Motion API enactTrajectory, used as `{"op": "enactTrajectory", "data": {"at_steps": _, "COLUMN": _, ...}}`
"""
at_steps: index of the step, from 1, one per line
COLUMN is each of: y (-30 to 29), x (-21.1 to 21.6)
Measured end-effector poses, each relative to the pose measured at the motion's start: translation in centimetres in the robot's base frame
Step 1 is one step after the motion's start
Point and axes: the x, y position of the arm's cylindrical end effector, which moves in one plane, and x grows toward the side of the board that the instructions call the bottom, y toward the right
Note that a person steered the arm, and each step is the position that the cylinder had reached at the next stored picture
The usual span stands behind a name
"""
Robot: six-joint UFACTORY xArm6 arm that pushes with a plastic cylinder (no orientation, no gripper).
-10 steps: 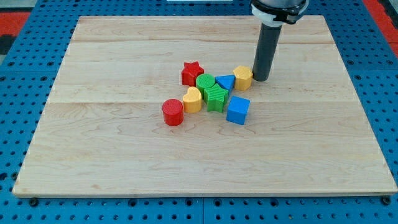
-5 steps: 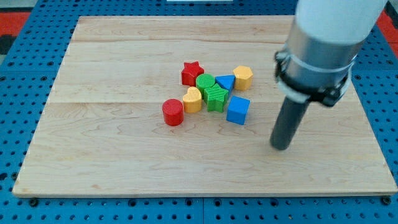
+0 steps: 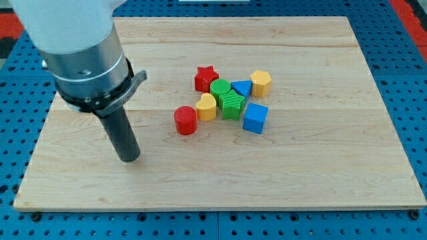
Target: Push the red circle into the heart
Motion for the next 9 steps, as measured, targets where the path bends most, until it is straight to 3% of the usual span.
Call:
{"op": "enactTrajectory", "data": {"at_steps": 2, "y": 0.1, "x": -3.1}}
{"op": "enactTrajectory", "data": {"at_steps": 9, "y": 3.0, "x": -4.8}}
